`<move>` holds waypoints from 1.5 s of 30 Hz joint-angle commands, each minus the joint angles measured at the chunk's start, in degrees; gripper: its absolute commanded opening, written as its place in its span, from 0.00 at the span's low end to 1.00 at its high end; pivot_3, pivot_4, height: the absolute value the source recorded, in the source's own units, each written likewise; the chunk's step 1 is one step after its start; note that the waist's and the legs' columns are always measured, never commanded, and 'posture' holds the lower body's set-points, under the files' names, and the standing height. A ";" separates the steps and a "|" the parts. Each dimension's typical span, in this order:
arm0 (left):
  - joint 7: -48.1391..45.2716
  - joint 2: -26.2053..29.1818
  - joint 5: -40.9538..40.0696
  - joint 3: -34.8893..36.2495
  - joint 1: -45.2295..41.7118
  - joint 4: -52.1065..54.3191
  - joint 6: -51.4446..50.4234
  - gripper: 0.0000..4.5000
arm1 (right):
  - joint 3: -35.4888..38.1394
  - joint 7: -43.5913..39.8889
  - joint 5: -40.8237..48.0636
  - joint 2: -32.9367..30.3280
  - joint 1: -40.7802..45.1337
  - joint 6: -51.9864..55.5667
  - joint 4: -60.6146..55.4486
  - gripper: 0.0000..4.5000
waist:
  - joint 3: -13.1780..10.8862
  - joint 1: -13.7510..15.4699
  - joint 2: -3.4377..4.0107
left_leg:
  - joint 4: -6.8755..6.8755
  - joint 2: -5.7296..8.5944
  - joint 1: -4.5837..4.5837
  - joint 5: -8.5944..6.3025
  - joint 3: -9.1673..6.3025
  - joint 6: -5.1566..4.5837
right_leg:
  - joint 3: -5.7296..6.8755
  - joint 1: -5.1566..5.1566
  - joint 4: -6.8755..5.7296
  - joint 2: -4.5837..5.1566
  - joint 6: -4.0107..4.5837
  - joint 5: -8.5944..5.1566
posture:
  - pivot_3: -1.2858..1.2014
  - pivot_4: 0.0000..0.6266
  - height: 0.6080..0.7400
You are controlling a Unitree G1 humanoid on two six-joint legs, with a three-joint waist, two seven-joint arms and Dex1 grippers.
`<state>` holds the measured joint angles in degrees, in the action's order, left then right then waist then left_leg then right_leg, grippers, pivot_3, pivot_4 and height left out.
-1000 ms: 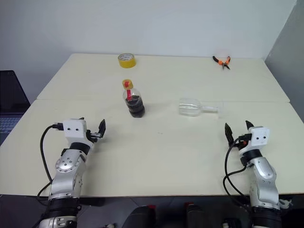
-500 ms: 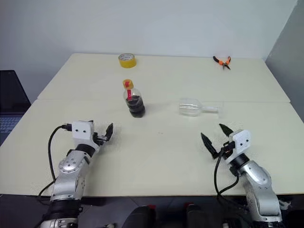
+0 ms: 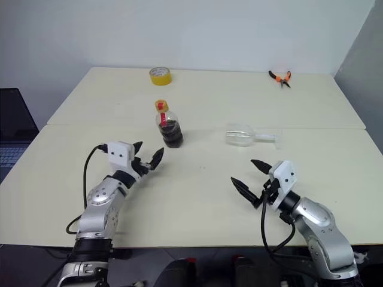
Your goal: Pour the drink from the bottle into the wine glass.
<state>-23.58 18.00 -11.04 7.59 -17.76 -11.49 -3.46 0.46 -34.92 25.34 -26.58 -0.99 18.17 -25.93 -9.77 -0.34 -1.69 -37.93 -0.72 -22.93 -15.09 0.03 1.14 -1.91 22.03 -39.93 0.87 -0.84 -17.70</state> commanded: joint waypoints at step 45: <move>2.42 -6.97 3.68 0.11 -31.77 -44.65 20.50 0.75 | -1.76 0.66 -2.84 1.65 5.98 -0.82 0.18 1.00 | -0.06 0.10 -0.13 | -0.04 0.04 -0.06 0.01 -0.04 0.01 | 0.07 0.00 0.03 -0.01 -0.01 0.00 | 0.52 0.24 1.00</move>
<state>-20.30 11.43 -6.72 7.32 -47.93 -56.53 15.50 -1.47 -34.70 22.63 -25.20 4.84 18.30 -24.32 -9.83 -0.24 -1.82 -37.97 -0.68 -22.99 -15.08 -0.01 1.15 -1.83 22.03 -39.90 0.86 -0.84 -17.70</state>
